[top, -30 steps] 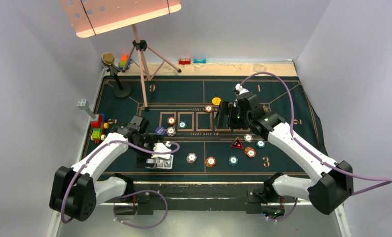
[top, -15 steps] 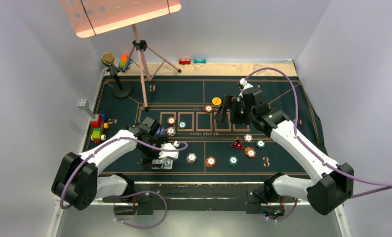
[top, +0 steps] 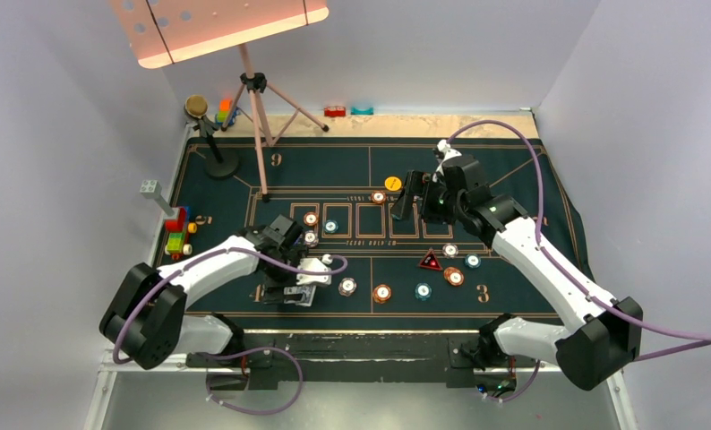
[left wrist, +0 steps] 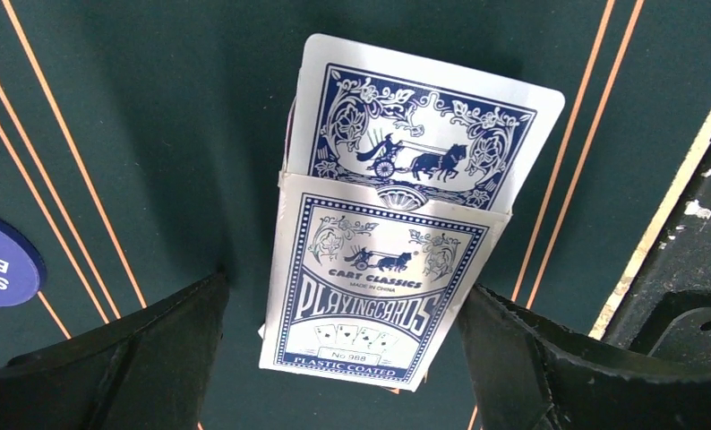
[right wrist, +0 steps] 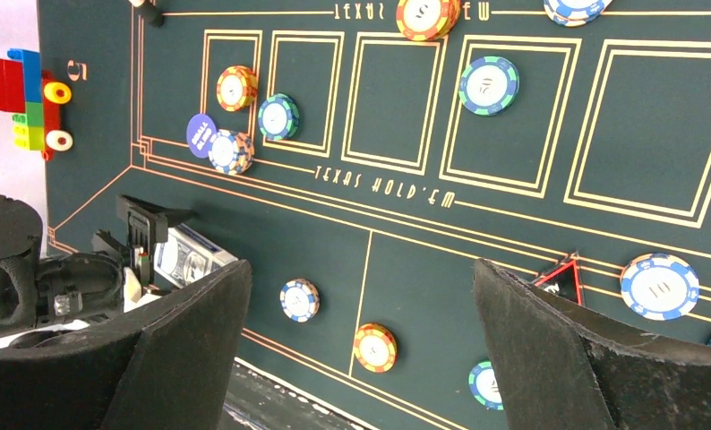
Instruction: Distribute texas hold em gaming equipment
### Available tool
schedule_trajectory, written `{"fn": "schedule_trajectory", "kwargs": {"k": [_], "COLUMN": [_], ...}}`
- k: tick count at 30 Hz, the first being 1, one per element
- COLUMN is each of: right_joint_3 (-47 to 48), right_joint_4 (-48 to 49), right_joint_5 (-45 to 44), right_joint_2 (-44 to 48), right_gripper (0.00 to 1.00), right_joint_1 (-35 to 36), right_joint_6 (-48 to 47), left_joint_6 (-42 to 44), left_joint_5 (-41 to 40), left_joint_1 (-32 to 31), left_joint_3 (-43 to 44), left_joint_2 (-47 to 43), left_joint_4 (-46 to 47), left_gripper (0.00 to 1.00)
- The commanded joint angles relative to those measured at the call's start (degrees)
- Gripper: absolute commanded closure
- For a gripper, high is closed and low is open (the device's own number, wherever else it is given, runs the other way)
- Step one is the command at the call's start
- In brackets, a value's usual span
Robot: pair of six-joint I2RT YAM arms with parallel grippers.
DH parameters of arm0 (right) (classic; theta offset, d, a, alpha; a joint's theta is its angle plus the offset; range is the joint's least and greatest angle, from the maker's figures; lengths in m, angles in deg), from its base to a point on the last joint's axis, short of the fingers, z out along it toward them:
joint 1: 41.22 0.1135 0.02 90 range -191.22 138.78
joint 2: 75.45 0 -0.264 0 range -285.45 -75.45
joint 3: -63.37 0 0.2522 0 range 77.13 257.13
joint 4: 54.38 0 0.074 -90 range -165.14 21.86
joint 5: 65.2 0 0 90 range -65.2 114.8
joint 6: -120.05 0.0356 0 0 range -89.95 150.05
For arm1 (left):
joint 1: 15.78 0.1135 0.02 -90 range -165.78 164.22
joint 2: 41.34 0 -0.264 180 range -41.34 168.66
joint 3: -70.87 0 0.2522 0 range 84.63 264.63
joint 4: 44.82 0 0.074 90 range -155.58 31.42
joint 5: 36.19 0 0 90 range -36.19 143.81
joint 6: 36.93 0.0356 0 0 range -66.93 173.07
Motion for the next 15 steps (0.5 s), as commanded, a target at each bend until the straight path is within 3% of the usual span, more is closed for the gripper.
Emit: {"fn": "schedule_trajectory", "kwargs": {"k": [1, 4, 8, 15], "right_joint_3": [2.35, 2.66, 2.99, 1.03], "right_joint_4": [-0.07, 0.09, 0.14, 1.45], "right_joint_5": [1.11, 1.31, 1.42, 1.87], "right_joint_2": [1.23, 1.06, 0.95, 1.65], "right_gripper": [0.02, 0.02, 0.02, 0.02], "right_joint_1": [-0.36, -0.33, -0.33, -0.33], "right_joint_6": [-0.68, -0.58, -0.42, 0.43], "left_joint_6": [1.08, 1.36, 2.4, 0.25], "left_joint_5": [0.74, 1.75, 2.92, 7.93], "left_joint_1": [-0.7, -1.04, -1.33, -1.77], "left_joint_3": [-1.92, -2.05, -2.3, 1.13], "left_joint_2": [-2.24, -3.95, -7.2, -10.31], "left_joint_4": [0.76, -1.65, -4.65, -10.09], "left_gripper": [0.05, 0.16, 0.42, 0.66]}}
